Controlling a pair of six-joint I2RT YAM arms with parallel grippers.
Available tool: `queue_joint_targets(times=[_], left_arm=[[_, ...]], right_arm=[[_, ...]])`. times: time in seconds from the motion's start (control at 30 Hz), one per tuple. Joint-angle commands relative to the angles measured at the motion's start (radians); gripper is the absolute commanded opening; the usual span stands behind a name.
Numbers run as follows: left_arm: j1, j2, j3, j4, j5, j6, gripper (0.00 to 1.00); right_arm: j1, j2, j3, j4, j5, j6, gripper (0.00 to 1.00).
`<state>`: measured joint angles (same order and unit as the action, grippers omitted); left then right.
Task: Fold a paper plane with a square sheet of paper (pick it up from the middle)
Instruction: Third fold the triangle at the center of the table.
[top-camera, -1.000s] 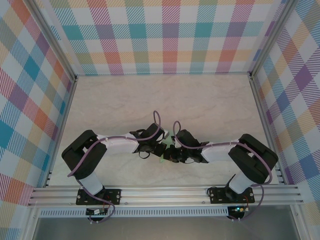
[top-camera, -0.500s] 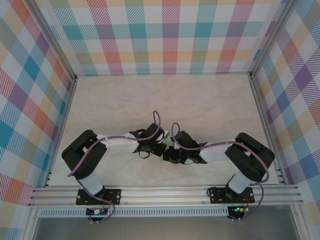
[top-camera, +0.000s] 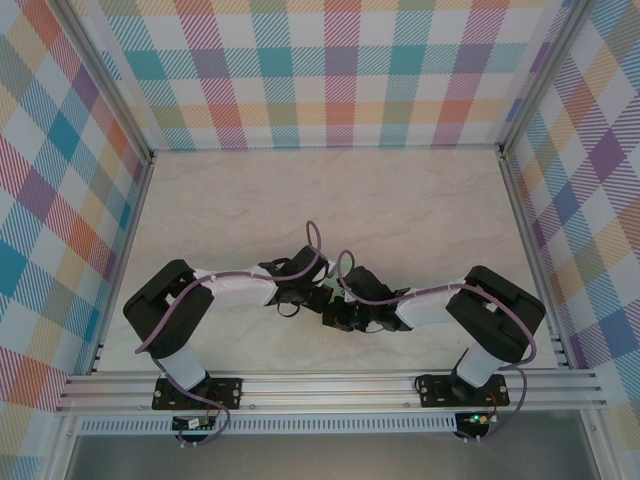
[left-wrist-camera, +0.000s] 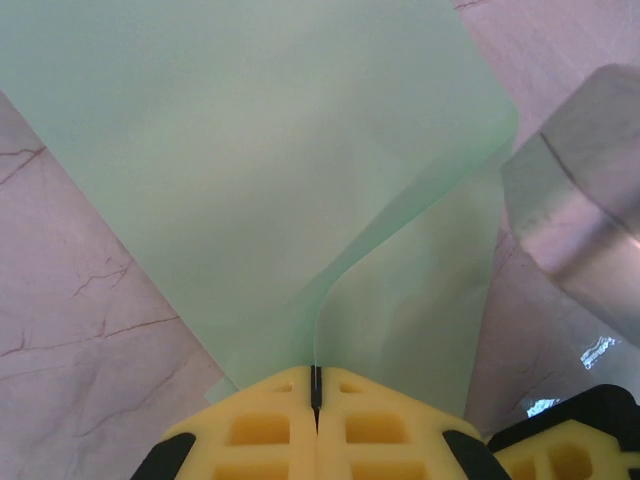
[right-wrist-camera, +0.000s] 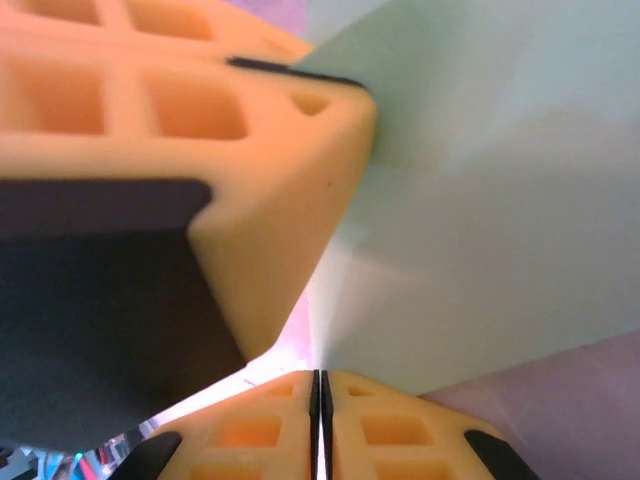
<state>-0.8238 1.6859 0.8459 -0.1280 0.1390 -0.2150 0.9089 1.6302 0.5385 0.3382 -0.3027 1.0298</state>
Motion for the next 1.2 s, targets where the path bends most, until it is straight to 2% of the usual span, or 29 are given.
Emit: queue_joint_targets(times=[0.0, 0.3, 0.73, 1.0, 1.17], left_arm=[[0.013, 0.015, -0.007, -0.015, 0.003, 0.01, 0.0], [0.014, 0.012, -0.003, -0.021, 0.001, 0.011, 0.0], [0.012, 0.006, -0.002, -0.024, 0.003, 0.01, 0.0], [0.014, 0.007, -0.004, -0.022, 0.004, 0.008, 0.0], [0.013, 0.006, -0.004, -0.024, 0.005, 0.008, 0.0]], right_arm=[[0.01, 0.061, 0.004, 0.017, 0.033, 0.014, 0.12], [0.023, -0.061, 0.016, -0.071, 0.062, -0.003, 0.12], [0.05, -0.011, 0.051, 0.009, 0.054, 0.029, 0.12], [0.053, 0.064, 0.053, -0.059, 0.1, 0.044, 0.11], [0.053, -0.037, 0.039, -0.131, 0.133, 0.036, 0.12]])
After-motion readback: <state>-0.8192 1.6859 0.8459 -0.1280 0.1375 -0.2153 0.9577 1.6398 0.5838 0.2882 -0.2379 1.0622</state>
